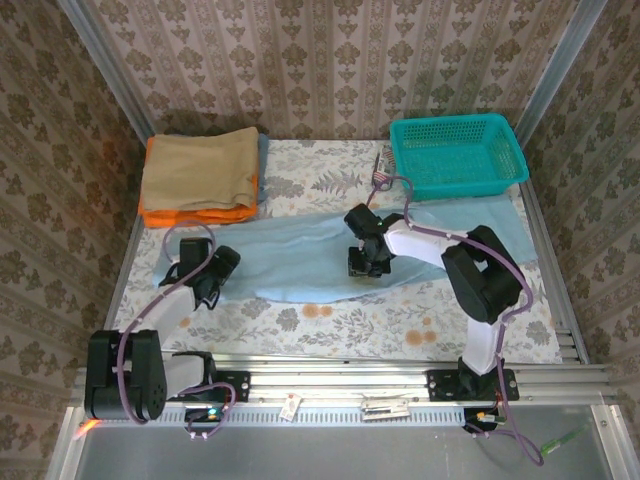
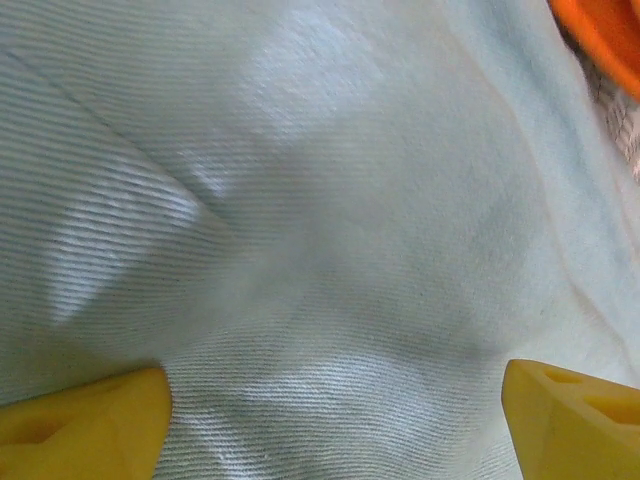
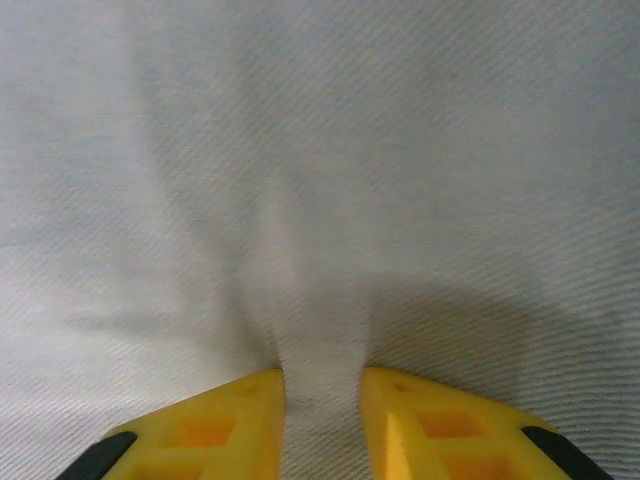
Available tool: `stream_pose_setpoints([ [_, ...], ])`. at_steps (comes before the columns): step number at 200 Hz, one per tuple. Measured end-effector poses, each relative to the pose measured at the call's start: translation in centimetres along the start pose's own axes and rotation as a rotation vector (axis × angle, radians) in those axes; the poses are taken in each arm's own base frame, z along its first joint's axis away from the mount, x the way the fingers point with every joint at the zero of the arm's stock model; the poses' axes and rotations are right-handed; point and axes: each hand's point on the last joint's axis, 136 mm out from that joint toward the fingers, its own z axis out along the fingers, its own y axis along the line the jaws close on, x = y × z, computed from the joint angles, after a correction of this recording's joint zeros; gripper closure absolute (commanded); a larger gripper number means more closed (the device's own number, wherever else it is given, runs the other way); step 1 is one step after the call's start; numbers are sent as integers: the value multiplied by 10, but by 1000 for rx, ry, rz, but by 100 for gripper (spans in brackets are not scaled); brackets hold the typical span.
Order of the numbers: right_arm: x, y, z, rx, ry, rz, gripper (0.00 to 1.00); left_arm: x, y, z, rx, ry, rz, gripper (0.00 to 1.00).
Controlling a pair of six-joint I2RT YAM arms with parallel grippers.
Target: Fold and stack the trousers
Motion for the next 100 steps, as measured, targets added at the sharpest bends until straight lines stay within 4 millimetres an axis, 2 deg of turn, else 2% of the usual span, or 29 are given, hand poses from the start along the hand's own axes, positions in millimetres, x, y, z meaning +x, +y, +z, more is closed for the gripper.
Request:
stream_pose_setpoints([
  [16,17,-2,1,0,21,-18,68,-7,11,-6,-11,-26,-35,13],
  [48,40,13,0,-67,55,-51,67,-8,36,-30,-71,-64,-81,11],
  [78,70,47,-1,-178,157,-60,66,-23,56,-48,-123,-116,-147,18],
  [88,79,55,-2,-211,191,-56,66,-28,55,-51,-142,-109,-135,16],
  [100,84,62,-7,-229,216,-59,65,-30,36,-56,-152,-86,-55,14],
])
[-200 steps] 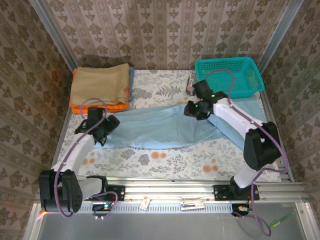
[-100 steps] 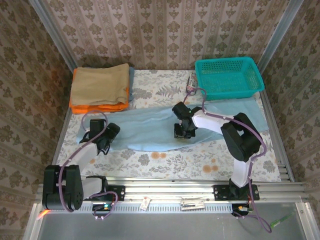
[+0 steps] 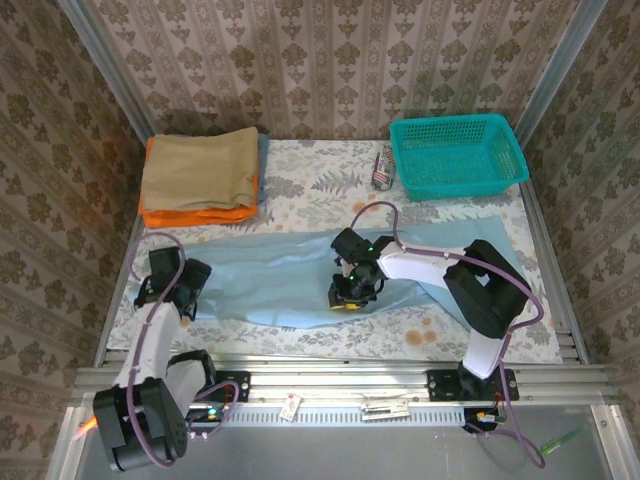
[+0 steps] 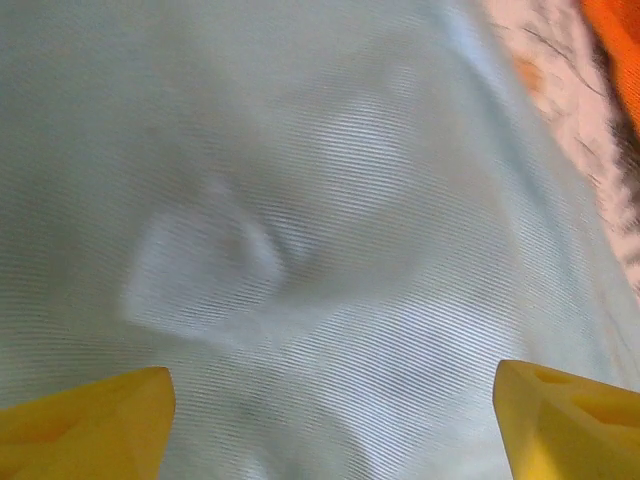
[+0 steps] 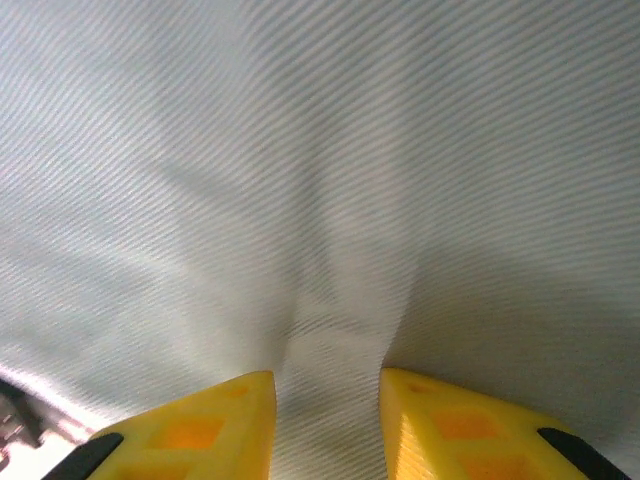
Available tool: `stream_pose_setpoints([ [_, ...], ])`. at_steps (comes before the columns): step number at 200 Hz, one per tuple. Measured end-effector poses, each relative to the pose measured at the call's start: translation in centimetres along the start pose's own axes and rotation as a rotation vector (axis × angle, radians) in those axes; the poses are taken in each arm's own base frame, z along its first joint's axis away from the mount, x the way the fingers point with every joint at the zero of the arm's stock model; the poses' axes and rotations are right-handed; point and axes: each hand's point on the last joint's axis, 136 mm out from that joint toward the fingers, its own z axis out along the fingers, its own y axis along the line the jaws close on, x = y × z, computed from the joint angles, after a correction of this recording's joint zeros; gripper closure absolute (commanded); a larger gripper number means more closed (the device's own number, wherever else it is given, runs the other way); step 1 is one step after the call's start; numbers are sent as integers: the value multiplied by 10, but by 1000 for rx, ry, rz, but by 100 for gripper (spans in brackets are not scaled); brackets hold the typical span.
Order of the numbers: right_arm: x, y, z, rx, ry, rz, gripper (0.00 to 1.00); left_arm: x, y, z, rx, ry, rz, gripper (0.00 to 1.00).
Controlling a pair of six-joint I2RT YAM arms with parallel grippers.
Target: Fold and stack the trousers
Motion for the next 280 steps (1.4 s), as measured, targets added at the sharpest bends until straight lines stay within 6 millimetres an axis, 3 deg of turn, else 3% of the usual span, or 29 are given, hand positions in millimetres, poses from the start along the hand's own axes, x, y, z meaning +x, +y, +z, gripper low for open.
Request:
stream_pose_setpoints([
  [20,-8,8,-19,-24,-20,7,65,7,-67,-23,88,-6,223,14],
  [33,-19,5,-44,-40,-73,31,64,26,-111,-42,192,-9,346,13],
  [52,-41,-20,-95,-33,-209,106,63,72,-140,-53,285,41,476,13],
  [69,-56,-62,-146,-7,-359,214,59,123,-142,-43,297,120,568,13],
  [85,-53,-119,-183,36,-480,364,54,165,-122,-22,249,193,619,12],
  [97,-40,-160,-200,84,-535,484,49,186,-97,-8,188,221,637,12],
  [114,-17,-201,-210,159,-562,603,42,200,-68,4,132,233,634,11],
  [147,16,-239,-214,262,-573,731,39,180,-77,18,162,189,497,11],
  [175,26,-255,-205,294,-541,789,40,137,-79,33,182,141,358,11],
  [207,33,-262,-187,312,-469,798,39,95,-65,42,145,80,296,11],
  [227,38,-264,-178,316,-437,805,41,88,-60,43,133,76,304,11],
  [253,37,-266,-164,301,-392,807,54,88,-59,42,141,86,316,12],
  [280,38,-269,-147,284,-345,809,61,90,-57,41,148,89,324,12],
])
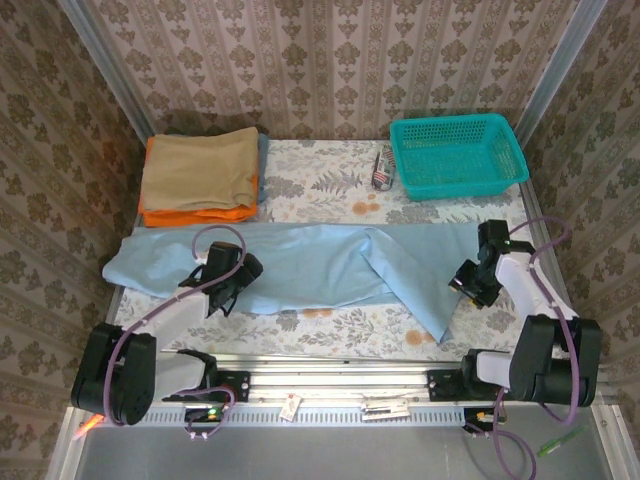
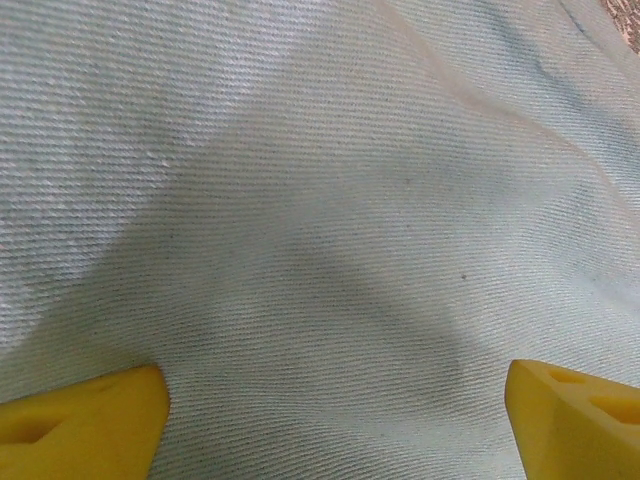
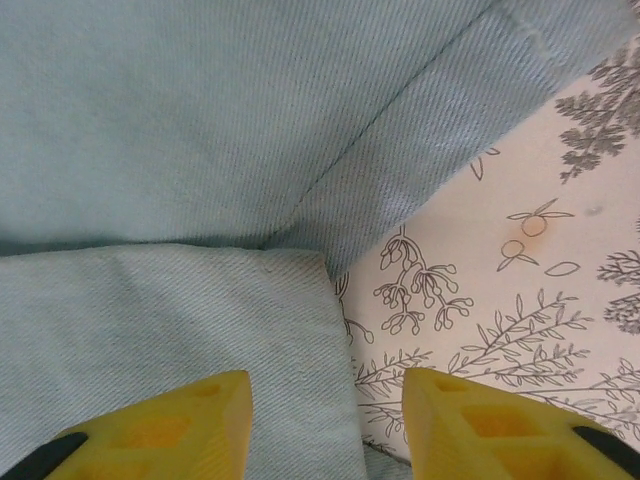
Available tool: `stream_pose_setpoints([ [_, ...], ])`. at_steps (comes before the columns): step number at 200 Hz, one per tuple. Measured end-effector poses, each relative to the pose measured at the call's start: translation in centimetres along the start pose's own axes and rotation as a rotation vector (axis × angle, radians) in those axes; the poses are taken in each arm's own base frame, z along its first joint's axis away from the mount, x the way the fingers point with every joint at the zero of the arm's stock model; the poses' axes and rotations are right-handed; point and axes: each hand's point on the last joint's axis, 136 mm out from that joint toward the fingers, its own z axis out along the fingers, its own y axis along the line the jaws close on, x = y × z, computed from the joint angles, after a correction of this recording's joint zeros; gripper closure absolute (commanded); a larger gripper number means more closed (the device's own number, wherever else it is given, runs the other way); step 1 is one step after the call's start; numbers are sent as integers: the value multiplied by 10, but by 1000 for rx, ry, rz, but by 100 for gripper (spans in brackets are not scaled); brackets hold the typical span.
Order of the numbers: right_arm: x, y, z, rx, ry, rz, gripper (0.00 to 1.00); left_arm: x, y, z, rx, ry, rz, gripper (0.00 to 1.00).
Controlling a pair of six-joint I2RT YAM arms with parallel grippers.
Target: Fold and stack the trousers
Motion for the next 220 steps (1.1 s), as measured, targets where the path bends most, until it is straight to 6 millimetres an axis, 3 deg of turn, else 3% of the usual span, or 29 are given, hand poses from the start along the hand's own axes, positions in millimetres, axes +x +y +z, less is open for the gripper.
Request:
stream_pose_setpoints([
  [57,-2,4,26,4,54,-8,66,2,1,-2,12,-1,-1,12],
  [79,-2,5,35,9,74,-17,84,2,2,-3,17,-1,-4,13],
  [118,-4,11,29,-17,48,-23,97,4,3,-5,15,5,-5,13],
  [157,-6,17,5,-60,-32,-51,98,4,4,-6,13,8,-4,13],
  [181,-7,21,-19,-86,-89,-71,98,4,4,-6,13,8,-5,13],
  [220,-47,38,-77,-110,-275,-66,97,5,5,-6,11,9,-4,14],
])
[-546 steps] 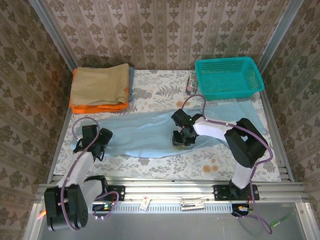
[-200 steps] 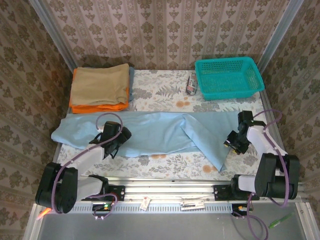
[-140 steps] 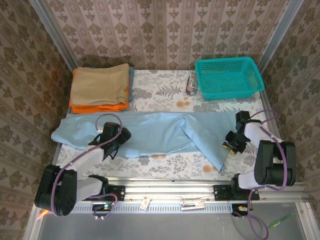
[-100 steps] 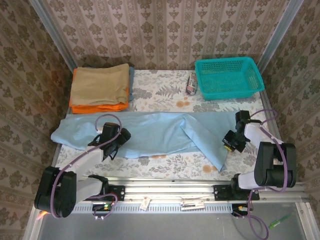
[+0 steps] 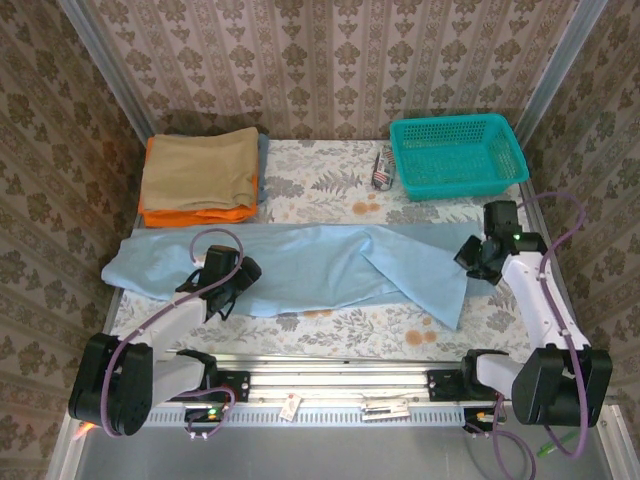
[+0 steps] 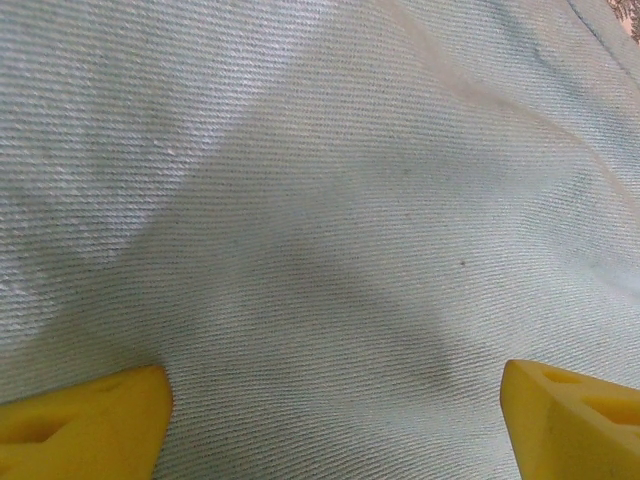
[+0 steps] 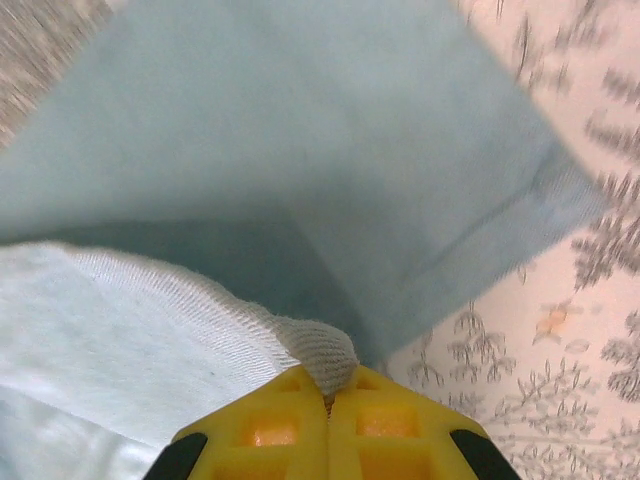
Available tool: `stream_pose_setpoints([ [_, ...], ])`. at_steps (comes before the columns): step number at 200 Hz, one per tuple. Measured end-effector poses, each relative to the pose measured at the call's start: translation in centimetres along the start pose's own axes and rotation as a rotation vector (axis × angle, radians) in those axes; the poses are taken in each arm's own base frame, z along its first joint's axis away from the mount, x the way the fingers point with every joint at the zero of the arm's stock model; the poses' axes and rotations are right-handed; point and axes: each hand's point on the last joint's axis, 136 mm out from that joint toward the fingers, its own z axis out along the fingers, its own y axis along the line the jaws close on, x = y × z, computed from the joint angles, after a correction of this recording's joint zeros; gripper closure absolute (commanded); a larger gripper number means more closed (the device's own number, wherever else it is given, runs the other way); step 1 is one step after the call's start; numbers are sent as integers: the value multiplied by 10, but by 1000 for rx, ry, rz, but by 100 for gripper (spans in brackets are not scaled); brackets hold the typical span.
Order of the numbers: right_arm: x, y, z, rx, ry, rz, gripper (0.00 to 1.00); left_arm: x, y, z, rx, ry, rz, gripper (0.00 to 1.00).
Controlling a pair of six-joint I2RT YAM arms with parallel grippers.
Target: Fold and stack the trousers
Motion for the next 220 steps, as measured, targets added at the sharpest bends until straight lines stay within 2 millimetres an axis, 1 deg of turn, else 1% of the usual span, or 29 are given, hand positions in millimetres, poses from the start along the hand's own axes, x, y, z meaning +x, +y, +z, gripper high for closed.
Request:
stream_pose_setpoints([
  [13,-21,4,-10,6,-55,13,97,0,0,0,-2,-1,4,14],
  [24,-37,5,-15,19,-91,23,97,0,1,-1,-4,0,8,14],
  [35,-50,6,-15,33,-116,35,97,1,2,-3,-9,0,15,15],
  [52,-65,7,-12,57,-138,49,97,2,5,-4,-18,3,24,15],
  [72,-77,9,-3,82,-139,59,97,3,7,-5,-28,9,43,15],
  [91,-93,15,10,102,-136,61,98,4,8,-6,-30,13,57,15],
  [118,-119,25,34,141,-130,51,97,5,7,-7,-26,19,74,15],
  [130,-130,29,46,160,-124,44,94,6,6,-7,-23,22,81,15],
  [148,-144,34,62,176,-115,40,94,7,5,-7,-18,29,88,15],
  [152,-147,35,66,179,-113,40,92,7,5,-7,-18,29,90,15],
  [158,-150,37,70,182,-109,38,88,8,5,-7,-16,32,93,15],
  [164,-152,38,74,184,-106,34,80,8,4,-7,-14,33,97,15],
  [168,-154,39,76,185,-104,38,71,9,4,-7,-13,35,101,15],
  [172,-156,40,78,188,-101,24,65,9,3,-7,-12,35,103,15],
  [181,-161,42,80,189,-105,28,58,10,3,-7,-10,38,109,15],
  [192,-168,44,79,184,-118,25,53,10,3,-7,-9,40,114,15],
  [205,-171,45,74,179,-128,30,52,10,2,-7,-6,42,118,15],
  [220,-172,44,65,169,-145,37,52,12,1,-7,-3,47,124,15],
])
